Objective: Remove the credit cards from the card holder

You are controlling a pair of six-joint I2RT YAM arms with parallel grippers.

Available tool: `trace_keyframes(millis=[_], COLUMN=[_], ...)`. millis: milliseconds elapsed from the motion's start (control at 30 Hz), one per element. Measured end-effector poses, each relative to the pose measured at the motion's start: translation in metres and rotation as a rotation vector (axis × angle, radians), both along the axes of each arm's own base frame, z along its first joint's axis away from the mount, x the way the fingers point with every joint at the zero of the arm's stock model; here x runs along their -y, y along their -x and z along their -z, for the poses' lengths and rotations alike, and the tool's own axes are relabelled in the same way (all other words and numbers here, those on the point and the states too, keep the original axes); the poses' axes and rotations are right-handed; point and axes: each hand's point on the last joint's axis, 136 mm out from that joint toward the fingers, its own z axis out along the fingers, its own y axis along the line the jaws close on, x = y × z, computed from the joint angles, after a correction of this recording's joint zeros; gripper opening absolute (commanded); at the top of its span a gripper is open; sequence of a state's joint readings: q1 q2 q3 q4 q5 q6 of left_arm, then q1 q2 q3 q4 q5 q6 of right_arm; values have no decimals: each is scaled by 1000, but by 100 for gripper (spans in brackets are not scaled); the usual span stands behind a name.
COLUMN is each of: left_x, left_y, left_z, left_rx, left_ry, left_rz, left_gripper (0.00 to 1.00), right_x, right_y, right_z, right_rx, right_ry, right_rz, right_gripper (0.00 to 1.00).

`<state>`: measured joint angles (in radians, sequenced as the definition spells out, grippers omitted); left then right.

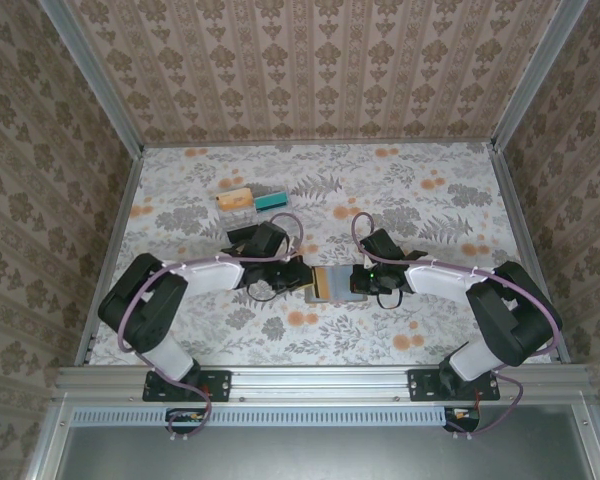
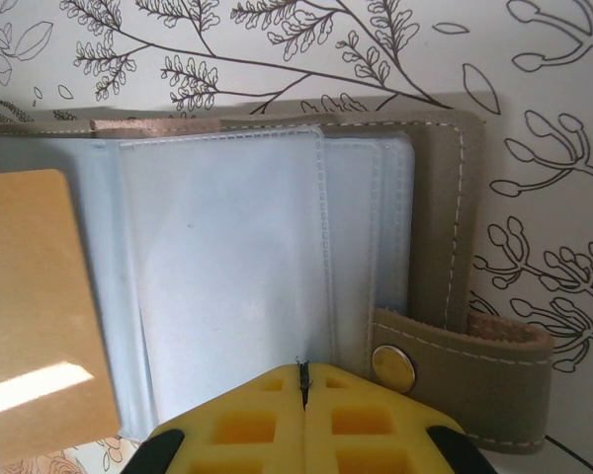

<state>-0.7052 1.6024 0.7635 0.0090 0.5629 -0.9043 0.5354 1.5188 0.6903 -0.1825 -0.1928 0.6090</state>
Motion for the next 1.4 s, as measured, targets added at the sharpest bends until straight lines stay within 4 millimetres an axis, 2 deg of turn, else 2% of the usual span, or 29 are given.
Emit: trace_keyframes(millis=[100,200,267,333,367,467,533,633,733,767,1033,1200,1400], left_x=[-6,-12,-17,-23,-26,-39,-52,-75,-96,-103,-151,-165,-169], left_y=[2,3,0,-5,-8,-20,-30,-44,-56,-59,-82,-101,-128], left_z=[-6,-15,-23,-34,-41,-66,-84,-107,-126,-131,-157,-170,-162], left_rx=[14,31,52,84,106,184,248,346,460,499,794,928,1018], left_ry=[-16,-41,-62,-89,-102,-143,-188,-283,-406,-447,-801,-992,-1184], left_rz=[9,19,24,29,32,34,33,37,62,77,280,453,682], left_gripper=[10,9,8,6,5,4,1,0,0,0,0,0,0], right_x=[0,0,0,-1,-1,-5,-8,-9,-9,-8,-3,2,6], right_y=[0,0,-1,-3,-5,-12,-17,-23,-28,-28,-30,-34,-35], right_z=[0,-1,-3,-10,-14,-36,-55,-85,-110,-115,-146,-156,-157], right_rx=[0,0,-1,13,19,69,123,204,269,283,365,392,390], right_ry=[0,2,4,2,-1,-23,-44,-76,-101,-106,-123,-122,-102], right_rz=[0,0,0,-4,-3,-8,-16,-17,-13,-13,-6,13,17], right_gripper=[8,14,21,33,34,43,59,74,97,100,100,100,100])
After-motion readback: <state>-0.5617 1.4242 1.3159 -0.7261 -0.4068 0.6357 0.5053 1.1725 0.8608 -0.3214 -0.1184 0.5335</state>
